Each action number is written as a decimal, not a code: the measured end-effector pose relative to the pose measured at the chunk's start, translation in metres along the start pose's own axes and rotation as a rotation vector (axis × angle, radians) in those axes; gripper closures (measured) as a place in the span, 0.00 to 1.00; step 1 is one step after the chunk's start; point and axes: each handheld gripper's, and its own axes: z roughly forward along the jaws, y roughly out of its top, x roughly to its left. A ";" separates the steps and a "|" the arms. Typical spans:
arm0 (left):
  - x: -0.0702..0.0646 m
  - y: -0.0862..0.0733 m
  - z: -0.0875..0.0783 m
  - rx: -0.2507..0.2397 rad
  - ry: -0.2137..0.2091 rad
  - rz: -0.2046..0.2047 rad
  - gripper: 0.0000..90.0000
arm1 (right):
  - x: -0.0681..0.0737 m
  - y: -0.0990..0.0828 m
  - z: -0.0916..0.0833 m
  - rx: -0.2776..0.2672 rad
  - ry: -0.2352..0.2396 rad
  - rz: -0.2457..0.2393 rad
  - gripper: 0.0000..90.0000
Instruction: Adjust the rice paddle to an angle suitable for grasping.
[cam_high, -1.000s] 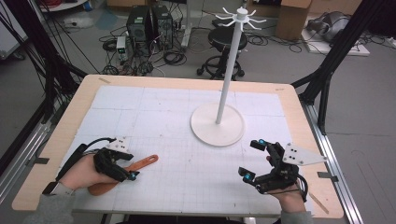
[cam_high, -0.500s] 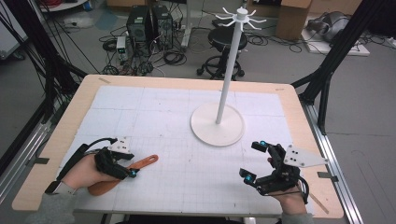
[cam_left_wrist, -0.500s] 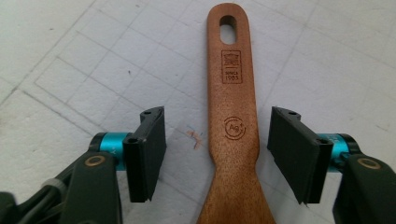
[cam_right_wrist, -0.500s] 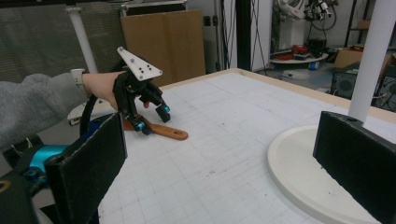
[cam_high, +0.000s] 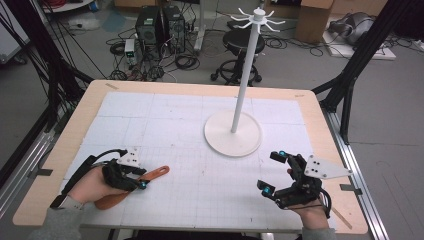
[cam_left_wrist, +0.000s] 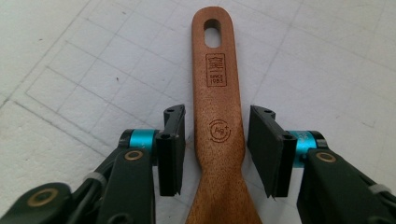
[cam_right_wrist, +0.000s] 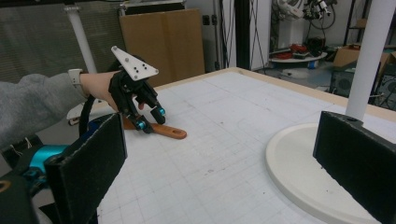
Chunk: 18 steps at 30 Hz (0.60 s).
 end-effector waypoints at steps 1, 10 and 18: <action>0.000 0.000 0.000 -0.005 -0.001 -0.003 0.69 | 0.000 0.000 0.000 0.003 0.001 0.003 0.02; 0.000 0.001 0.000 -0.006 -0.004 -0.026 0.72 | 0.003 0.002 0.003 0.007 0.006 -0.012 0.02; -0.001 0.002 -0.001 -0.002 0.014 -0.034 0.72 | 0.003 0.003 0.002 0.010 0.006 -0.012 0.02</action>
